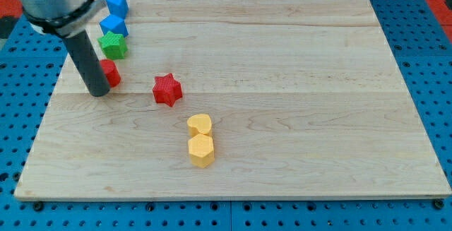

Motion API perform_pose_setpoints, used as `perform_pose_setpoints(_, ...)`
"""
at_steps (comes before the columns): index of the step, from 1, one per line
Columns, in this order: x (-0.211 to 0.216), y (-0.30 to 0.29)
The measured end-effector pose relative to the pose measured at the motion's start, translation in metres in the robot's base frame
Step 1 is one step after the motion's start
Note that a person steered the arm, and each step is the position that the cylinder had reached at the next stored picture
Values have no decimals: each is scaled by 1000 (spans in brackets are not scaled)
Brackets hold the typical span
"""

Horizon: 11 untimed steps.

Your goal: Slide the red star below the red circle

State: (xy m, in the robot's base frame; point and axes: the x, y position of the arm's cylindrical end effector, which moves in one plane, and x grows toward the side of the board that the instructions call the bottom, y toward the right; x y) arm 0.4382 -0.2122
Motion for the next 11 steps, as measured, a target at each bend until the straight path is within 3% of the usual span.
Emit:
perform_pose_setpoints(1, 9, 12)
perform_pose_setpoints(3, -19, 13)
perform_pose_setpoints(4, 27, 22)
perform_pose_setpoints(6, 60, 151)
perform_pose_setpoints(7, 27, 205)
perform_pose_setpoints(9, 12, 67)
perform_pose_setpoints(10, 20, 94)
perform_pose_setpoints(11, -16, 119)
